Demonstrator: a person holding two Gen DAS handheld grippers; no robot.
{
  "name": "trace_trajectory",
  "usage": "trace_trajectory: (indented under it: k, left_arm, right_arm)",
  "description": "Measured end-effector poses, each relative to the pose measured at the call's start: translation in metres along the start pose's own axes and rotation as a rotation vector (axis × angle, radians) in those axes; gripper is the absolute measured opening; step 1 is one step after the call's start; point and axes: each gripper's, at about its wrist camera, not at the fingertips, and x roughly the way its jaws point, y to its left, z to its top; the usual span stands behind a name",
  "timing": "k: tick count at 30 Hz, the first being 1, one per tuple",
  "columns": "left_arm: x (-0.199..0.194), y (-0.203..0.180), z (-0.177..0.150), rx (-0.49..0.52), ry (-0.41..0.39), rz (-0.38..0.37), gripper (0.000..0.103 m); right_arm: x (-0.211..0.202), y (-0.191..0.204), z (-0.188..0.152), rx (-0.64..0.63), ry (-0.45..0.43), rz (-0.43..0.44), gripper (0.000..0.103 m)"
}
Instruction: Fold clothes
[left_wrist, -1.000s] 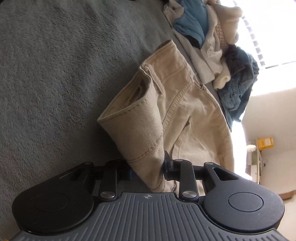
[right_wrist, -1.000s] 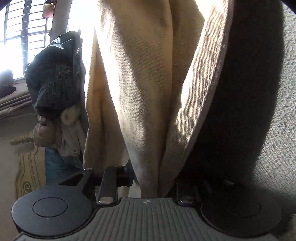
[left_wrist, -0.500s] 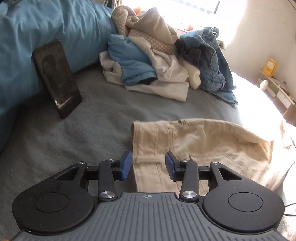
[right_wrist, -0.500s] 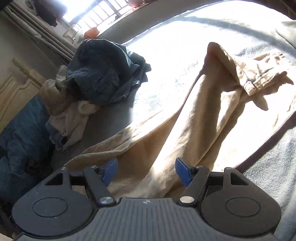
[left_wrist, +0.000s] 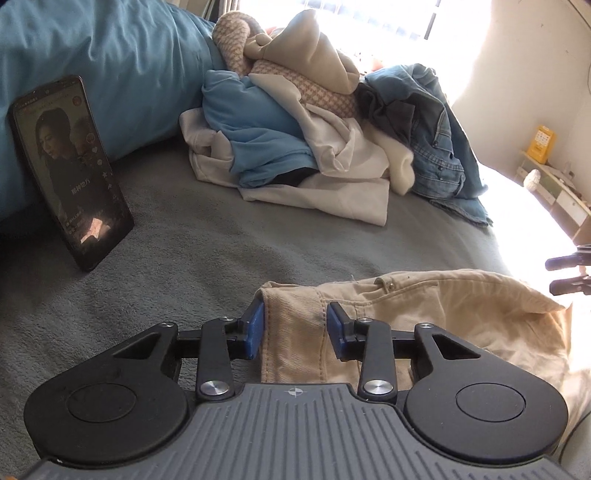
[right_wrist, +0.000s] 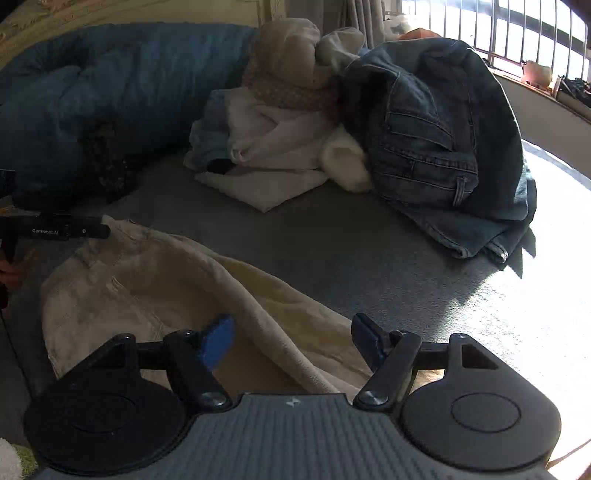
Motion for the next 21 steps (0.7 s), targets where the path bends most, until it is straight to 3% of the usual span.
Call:
trace_trajectory:
  k: [3,4,5,6,7,8,14,19,21]
  left_arm:
    - [0.002,0.007,0.000,-0.019,-0.010,-0.003,0.026]
    - [0.002,0.009,0.000,-0.027,-0.015,-0.005,0.024]
    - [0.003,0.010,-0.001,-0.024,-0.026,0.003,0.018]
    - [0.004,0.010,-0.001,-0.021,-0.039,0.012,0.011]
    - [0.003,0.008,-0.001,-0.017,-0.057,0.018,0.010]
    - [0.002,0.006,-0.001,-0.012,-0.075,0.024,0.009]
    - [-0.003,-0.009,0.002,0.050,-0.146,0.035,0.007]
    - [0.013,-0.008,0.001,0.060,-0.114,0.063,0.007]
    - [0.020,-0.004,-0.001,0.041,-0.065,0.065,0.008]
  right_arm:
    - [0.028,0.001,-0.002,-0.015,0.090,0.027,0.070]
    - [0.034,0.002,-0.005,-0.025,0.108,0.027,0.064]
    - [0.040,0.003,-0.008,-0.041,0.126,0.028,0.053]
    - [0.041,0.004,-0.010,-0.044,0.127,0.021,0.028]
    - [0.042,0.004,-0.012,-0.047,0.127,0.013,0.011]
    - [0.043,0.004,-0.014,-0.051,0.128,0.006,0.002]
    - [0.019,-0.015,-0.010,0.011,0.054,-0.011,0.002]
    - [0.037,-0.019,-0.012,0.015,0.059,-0.032,0.002]
    - [0.049,-0.021,-0.017,0.025,0.069,-0.053,0.006]
